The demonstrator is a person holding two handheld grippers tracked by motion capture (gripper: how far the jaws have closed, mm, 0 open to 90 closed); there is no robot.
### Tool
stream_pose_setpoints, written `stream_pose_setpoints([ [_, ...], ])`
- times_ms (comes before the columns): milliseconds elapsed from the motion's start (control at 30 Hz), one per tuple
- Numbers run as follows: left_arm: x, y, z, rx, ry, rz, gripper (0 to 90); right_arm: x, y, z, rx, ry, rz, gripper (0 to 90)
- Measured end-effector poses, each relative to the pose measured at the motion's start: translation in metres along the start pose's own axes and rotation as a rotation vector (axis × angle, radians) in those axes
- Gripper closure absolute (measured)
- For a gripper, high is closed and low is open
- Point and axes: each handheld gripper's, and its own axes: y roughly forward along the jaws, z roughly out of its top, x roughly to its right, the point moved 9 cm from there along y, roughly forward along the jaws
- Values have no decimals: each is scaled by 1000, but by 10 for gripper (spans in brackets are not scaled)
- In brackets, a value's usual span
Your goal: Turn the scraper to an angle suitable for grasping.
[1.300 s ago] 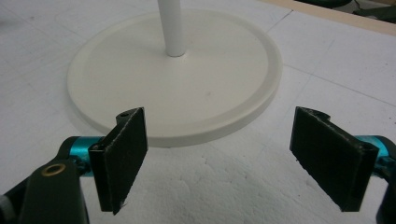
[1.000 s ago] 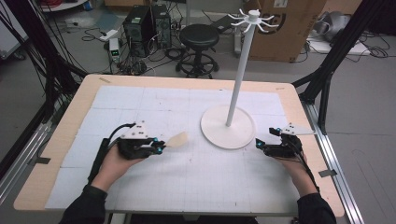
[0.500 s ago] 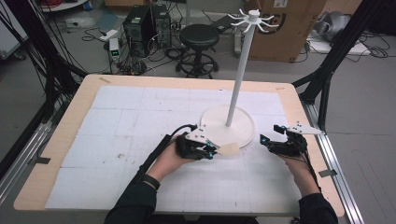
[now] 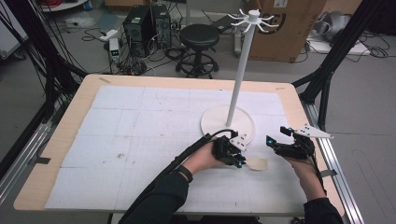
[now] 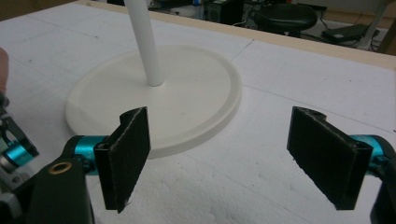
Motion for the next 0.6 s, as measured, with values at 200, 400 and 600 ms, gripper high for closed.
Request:
stream_pose_setpoints([
  [200,1,19,-7,-40,5,-23,806,1,-1,-3,-8,-1,-1,214],
  [400,-8,15,-6,-43,-123,56,546,-2,1,-4,-14,-11,8,215],
  [600,-15,-32,4,75,-227,134,386,-1,1,-5,-19,-8,10,215],
])
